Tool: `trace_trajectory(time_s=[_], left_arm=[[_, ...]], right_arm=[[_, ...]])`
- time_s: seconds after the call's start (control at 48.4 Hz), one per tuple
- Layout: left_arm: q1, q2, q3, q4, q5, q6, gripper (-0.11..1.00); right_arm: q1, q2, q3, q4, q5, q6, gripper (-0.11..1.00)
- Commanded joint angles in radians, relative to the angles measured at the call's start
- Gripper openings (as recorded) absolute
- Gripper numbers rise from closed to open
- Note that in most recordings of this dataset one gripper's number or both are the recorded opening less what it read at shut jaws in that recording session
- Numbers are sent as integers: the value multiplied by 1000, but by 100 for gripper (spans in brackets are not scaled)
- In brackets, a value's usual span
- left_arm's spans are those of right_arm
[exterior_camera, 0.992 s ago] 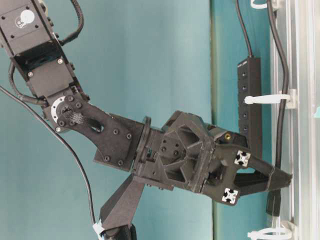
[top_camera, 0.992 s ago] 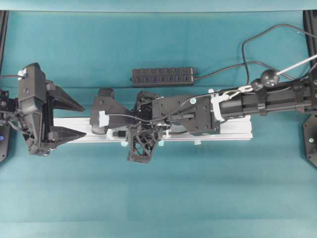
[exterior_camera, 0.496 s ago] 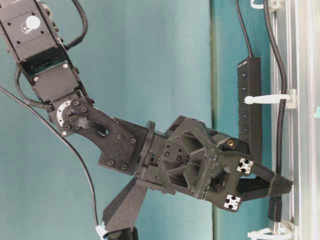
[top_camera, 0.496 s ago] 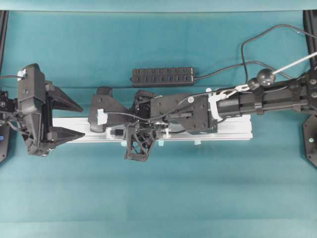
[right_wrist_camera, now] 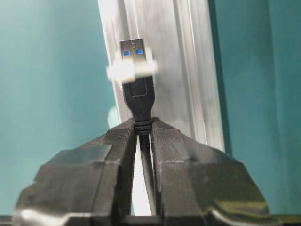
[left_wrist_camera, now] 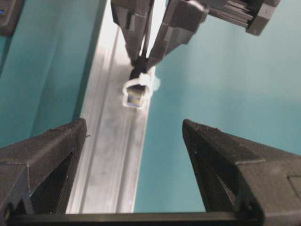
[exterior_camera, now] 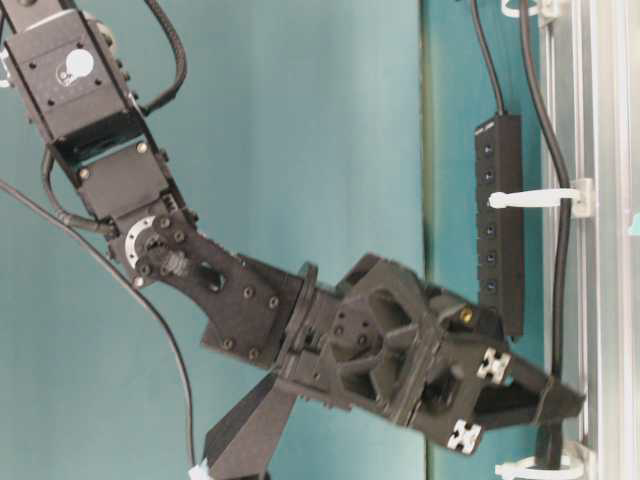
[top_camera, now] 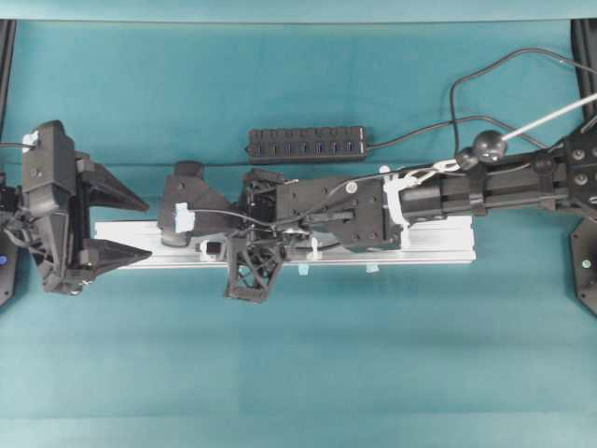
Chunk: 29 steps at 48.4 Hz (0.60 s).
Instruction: Pass the USB cable through three rings with both arms.
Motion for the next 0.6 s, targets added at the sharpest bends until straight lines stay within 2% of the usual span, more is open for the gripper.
trace_trajectory(time_s=[0.0, 0.331, 0.578], left_arm=[[-2, -2, -8, 2, -3, -2, 88], [-2, 5, -8, 2, -9, 0, 88], [-9, 32, 0, 2, -37, -2, 87]], right_arm=[[0, -3, -21, 3, -12, -3, -7], [0, 2, -21, 6, -61, 0, -7], [0, 0, -14, 29, -77, 2, -7]])
